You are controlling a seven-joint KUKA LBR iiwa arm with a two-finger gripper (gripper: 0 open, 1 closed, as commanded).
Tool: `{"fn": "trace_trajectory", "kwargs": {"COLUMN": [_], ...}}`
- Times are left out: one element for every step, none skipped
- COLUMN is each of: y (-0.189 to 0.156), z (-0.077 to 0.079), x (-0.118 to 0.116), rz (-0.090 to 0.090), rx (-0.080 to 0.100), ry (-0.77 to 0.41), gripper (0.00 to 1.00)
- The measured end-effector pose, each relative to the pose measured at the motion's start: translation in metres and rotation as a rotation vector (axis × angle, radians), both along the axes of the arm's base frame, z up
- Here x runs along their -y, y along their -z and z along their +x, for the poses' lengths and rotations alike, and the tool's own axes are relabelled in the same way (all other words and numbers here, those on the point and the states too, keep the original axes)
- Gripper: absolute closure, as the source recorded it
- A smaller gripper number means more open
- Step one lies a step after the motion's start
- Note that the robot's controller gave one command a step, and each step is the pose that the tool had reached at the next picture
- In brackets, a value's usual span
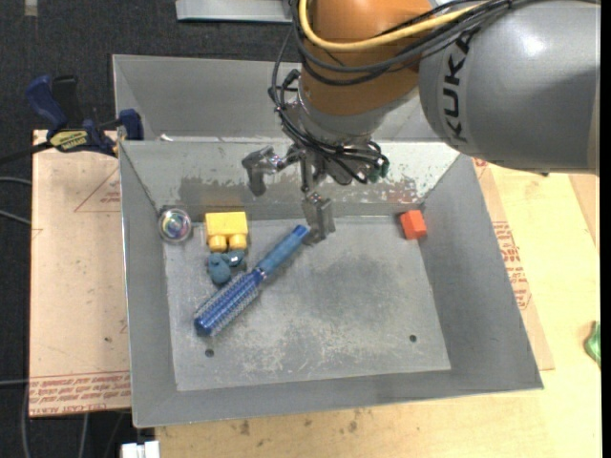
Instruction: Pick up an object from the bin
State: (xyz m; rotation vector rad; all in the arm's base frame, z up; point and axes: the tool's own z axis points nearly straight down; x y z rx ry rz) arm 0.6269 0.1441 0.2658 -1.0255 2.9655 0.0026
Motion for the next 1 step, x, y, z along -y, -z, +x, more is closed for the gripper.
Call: {"fn": "trace_trajectory", "kwargs": {"y": [0.1546], "z": [-0.0157], "x": [0.0628], "rz": [-0.003], "rx": [-0.01], "ry": [0.074], "gripper": [0.0]}}
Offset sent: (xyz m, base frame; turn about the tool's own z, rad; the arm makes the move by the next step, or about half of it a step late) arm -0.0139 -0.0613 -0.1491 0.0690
